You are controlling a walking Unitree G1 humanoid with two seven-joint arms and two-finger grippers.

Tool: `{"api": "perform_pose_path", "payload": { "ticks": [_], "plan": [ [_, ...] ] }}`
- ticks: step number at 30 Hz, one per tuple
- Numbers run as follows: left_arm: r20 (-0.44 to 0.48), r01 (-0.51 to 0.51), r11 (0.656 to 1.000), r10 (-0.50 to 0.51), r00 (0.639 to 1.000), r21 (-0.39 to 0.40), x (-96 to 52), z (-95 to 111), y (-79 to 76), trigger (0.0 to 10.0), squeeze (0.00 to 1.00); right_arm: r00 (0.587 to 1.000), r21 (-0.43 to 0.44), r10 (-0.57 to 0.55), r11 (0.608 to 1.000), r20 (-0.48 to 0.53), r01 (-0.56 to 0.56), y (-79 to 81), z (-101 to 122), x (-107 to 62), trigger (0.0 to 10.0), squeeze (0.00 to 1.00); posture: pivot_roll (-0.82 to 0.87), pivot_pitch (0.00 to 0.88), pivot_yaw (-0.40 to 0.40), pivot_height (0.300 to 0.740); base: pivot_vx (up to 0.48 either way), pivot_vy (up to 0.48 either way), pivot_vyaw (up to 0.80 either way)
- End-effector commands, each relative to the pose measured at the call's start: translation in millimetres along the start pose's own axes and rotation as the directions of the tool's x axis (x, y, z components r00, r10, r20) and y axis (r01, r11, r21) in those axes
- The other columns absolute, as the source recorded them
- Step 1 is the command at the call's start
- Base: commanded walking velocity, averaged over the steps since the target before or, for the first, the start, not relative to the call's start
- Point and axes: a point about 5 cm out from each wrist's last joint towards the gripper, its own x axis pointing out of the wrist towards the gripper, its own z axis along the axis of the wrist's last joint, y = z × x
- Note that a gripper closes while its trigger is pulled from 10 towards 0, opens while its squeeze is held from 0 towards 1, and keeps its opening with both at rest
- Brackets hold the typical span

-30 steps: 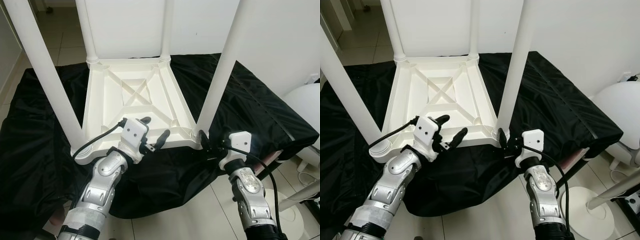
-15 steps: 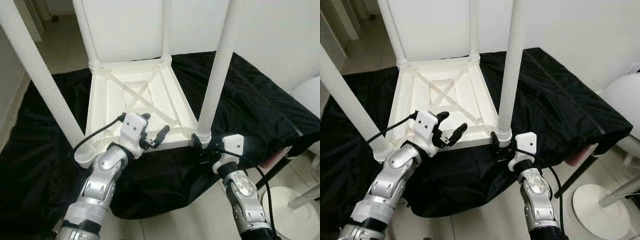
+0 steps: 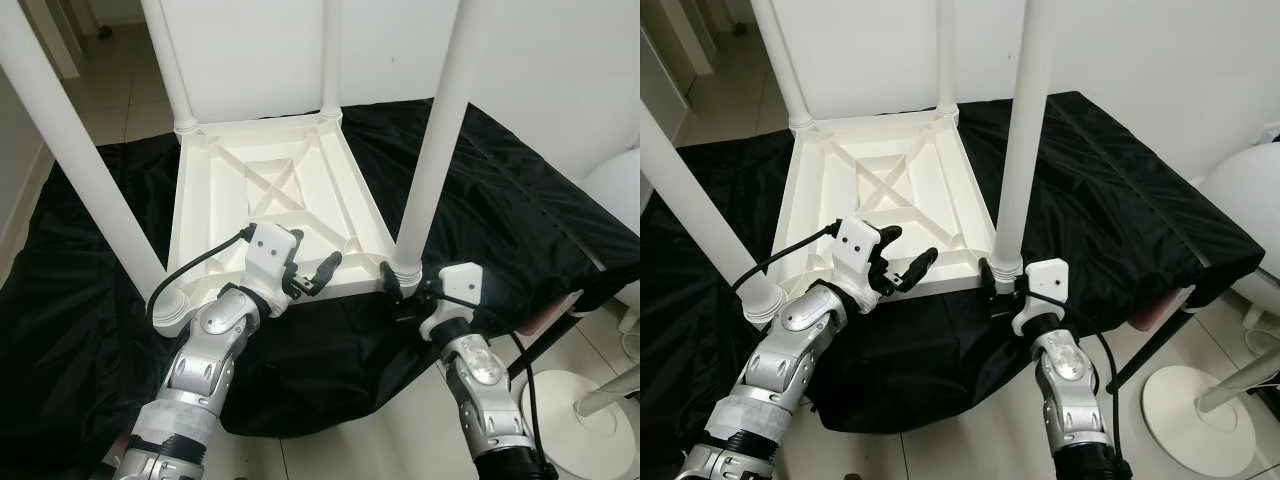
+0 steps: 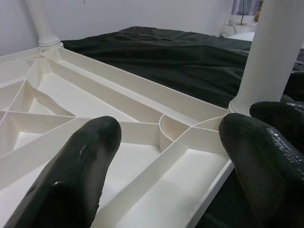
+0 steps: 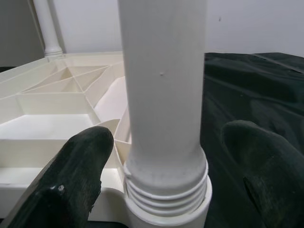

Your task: Building children table

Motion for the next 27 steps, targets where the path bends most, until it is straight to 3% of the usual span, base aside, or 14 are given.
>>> {"api": "perform_pose_path", "payload": {
  "ticks": [1,2,10,12,15,21,24,27],
  "plan": [
    [-0.013,-0.02,1.0,0.02,1.0,-0.014,-1.6,-2.5,0.3,10.0,0.0,1.0,0.005,0.002,1.0,-0.006,-0.002,1.8,-2.4,-0.4,10.0,0.0,-0.05,0.029,0.048,0.74,0.0,0.0,0.0],
    [-0.009,-0.005,1.0,0.005,1.0,0.017,0.5,-2.4,-3.2,10.0,0.0,1.0,-0.019,0.025,1.0,-0.011,-0.025,-6.3,0.1,8.4,10.0,0.0,-0.05,0.021,0.025,0.74,0.0,0.0,0.0],
    [0.011,0.012,1.0,-0.012,1.0,0.01,6.2,0.9,-9.4,10.0,0.0,0.996,-0.049,0.085,0.995,-0.026,-0.086,-17.5,5.8,28.6,10.0,0.0,-0.04,0.012,0.016,0.74,0.0,0.0,0.0],
    [0.013,0.027,1.0,-0.027,1.0,0.008,6.8,1.3,-12.1,10.0,0.0,0.986,-0.067,0.155,0.985,-0.058,-0.159,-20.3,7.0,39.1,10.0,0.0,-0.04,0.009,0.009,0.74,0.0,0.0,0.0],
    [0.013,0.031,0.999,-0.031,0.999,0.006,6.8,1.7,-12.8,10.0,0.0,0.981,-0.069,0.182,0.98,-0.07,-0.186,-20.8,7.2,42.0,10.0,0.0,-0.04,0.009,0.009,0.74,0.0,0.0,0.0],
    [0.01,0.072,0.997,-0.071,0.997,-0.003,5.7,3.6,-16.8,10.0,0.0,0.918,-0.058,0.378,0.92,-0.122,-0.387,-18.2,5.6,44.1,10.0,0.0,-0.04,0.013,0.006,0.74,0.0,0.0,0.0],
    [0.01,0.083,0.997,-0.083,0.996,-0.005,5.2,3.7,-18.1,10.0,0.0,0.908,-0.069,0.398,0.91,-0.129,-0.409,-18.4,5.8,43.9,10.0,0.0,-0.04,0.013,0.006,0.74,0.0,0.0,0.0],
    [0.002,0.159,0.987,-0.159,0.987,-0.005,0.5,3.8,-24.6,10.0,0.0,0.89,-0.066,0.434,0.893,-0.139,-0.446,-21.9,7.1,40.9,10.0,0.0,-0.03,0.017,0.003,0.74,0.0,0.0,0.0]
  ]
}}
